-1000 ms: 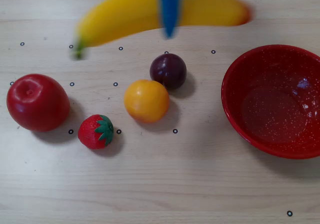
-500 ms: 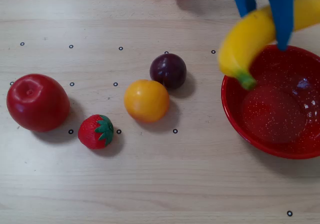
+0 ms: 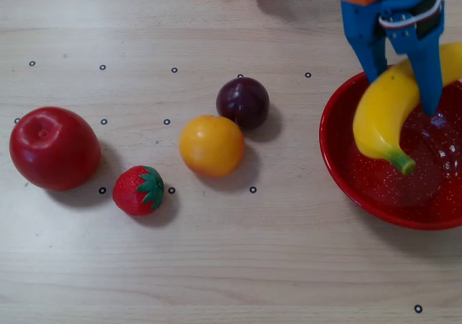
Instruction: Put the banana in the red bowl.
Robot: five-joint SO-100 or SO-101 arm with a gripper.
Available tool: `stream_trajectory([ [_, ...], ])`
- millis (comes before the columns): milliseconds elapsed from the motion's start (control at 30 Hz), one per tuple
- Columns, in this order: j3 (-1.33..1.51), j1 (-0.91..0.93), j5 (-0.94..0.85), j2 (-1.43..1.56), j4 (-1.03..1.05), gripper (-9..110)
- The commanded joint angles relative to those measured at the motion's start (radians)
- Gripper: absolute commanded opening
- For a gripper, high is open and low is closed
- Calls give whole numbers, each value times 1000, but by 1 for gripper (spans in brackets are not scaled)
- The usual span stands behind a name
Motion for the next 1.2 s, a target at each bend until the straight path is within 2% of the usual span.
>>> stream_trajectory([
  [0, -31, 6, 29, 37, -72, 0],
  [200, -21, 2, 80, -31, -153, 0],
  [400, -40, -23, 32, -29, -141, 28],
  [567, -129, -43, -28, 6, -28, 32],
  [700, -221, -64, -61, 40, 51, 24],
  [867, -291, -110, -69, 110, 124, 0],
  [1167, -190, -285, -149, 328, 207, 0],
])
